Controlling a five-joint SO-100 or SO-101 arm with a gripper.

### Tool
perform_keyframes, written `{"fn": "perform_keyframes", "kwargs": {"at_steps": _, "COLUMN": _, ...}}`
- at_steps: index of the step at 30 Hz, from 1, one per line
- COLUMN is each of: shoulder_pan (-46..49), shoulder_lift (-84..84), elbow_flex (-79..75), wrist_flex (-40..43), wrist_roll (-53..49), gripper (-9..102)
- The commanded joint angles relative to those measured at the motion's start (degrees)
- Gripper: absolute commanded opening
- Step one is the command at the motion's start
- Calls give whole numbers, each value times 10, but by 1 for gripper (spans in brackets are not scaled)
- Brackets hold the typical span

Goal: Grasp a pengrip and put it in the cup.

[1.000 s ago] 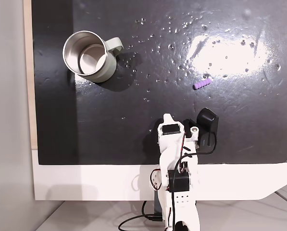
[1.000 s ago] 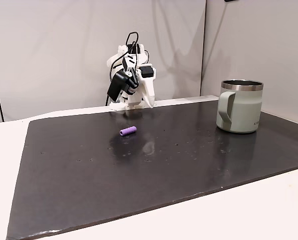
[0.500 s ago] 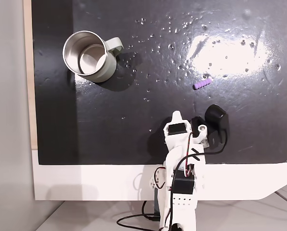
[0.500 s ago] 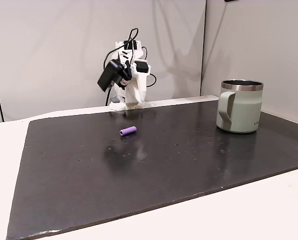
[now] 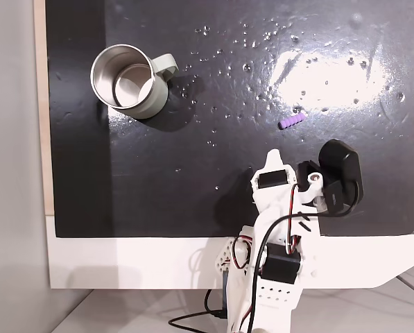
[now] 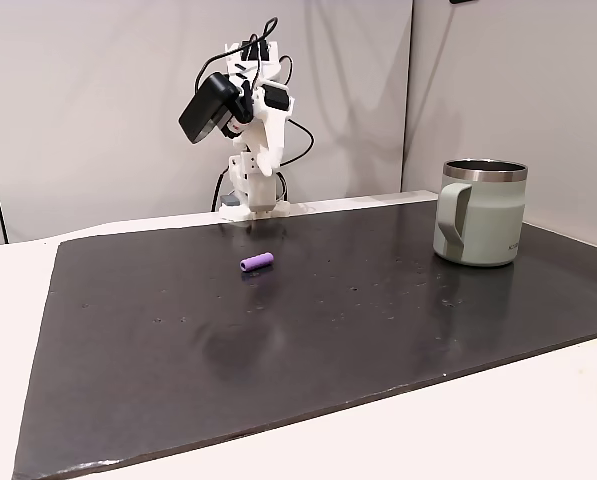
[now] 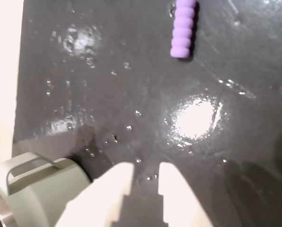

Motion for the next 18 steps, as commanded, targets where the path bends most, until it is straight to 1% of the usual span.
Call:
{"fn": "perform_keyframes", "kwargs": {"at_steps": 1, "shoulder_pan": 0, "shoulder_lift": -86, "elbow_flex": -79, "wrist_flex": 2, "wrist_roll": -11, "gripper": 16}}
{"fn": "perform_keyframes", "kwargs": {"at_steps": 3, "shoulder_pan": 0, "shoulder_lift": -140, "elbow_flex": -113, "wrist_flex": 4, "wrist_roll": -11, "gripper": 19}}
{"fn": "perform_keyframes", "kwargs": {"at_steps": 10, "shoulder_pan": 7, "shoulder_lift": -287, "elbow_flex": -200, "wrist_flex": 5, "wrist_roll": -11, "gripper": 23}}
{"fn": "perform_keyframes", "kwargs": {"at_steps": 18, "shoulder_pan": 53, "shoulder_lift": -464, "elbow_flex": -294, "wrist_flex": 4, "wrist_roll": -18, "gripper": 24}}
